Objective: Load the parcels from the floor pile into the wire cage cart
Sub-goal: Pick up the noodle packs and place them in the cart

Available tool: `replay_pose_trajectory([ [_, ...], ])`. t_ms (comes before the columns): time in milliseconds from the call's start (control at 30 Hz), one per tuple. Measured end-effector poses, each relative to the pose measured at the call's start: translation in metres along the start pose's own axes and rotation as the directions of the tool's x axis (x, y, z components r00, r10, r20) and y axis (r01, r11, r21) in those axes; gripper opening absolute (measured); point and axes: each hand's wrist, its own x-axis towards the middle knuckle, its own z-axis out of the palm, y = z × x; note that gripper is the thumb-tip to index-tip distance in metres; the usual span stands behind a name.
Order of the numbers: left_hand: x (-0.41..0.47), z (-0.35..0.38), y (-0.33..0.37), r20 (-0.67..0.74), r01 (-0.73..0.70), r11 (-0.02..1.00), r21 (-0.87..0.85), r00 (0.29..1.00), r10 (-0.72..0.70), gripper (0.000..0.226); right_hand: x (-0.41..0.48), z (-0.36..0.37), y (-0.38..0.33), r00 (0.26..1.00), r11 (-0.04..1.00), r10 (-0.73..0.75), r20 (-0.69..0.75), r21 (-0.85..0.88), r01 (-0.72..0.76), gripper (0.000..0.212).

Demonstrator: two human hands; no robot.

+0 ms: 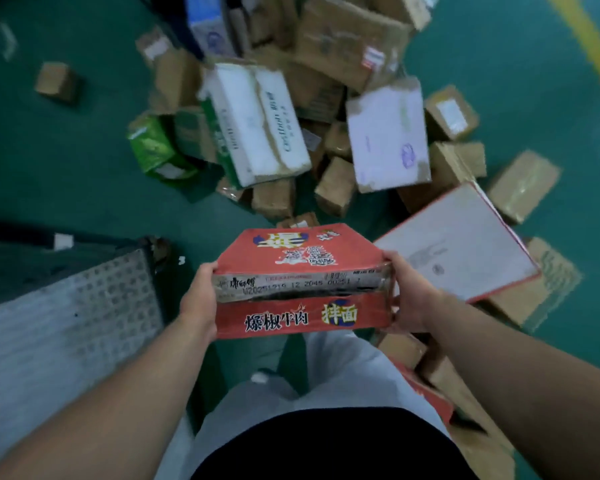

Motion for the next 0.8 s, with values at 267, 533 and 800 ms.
replay_pose_trajectory([
  [267, -0.062, -0.195, -0.103, -0.082, -0.037, 0.903, -0.427, 0.997, 0.002, 0.063, -0.049, 0.153, 0.094, 0.991, 0.905, -0.102, 0.082, -0.405, 0.127, 0.065],
  [533, -0.132, -0.384, -0.283, -0.161, 0.010, 0.636, -0.772, 0.964, -0.210, 0.043, -0.086, 0.309, 0.280, 0.944, 0.605, -0.101, 0.313, -0.734, 0.308, 0.049],
  [800, -0.184, -0.464, -0.417, -0.181, -0.102, 0.247, -0.964, 0.929, -0.323, 0.047, -0.125, 0.418, 0.418, 0.875, 0.325, 0.114, 0.471, -0.849, 0.415, 0.038],
])
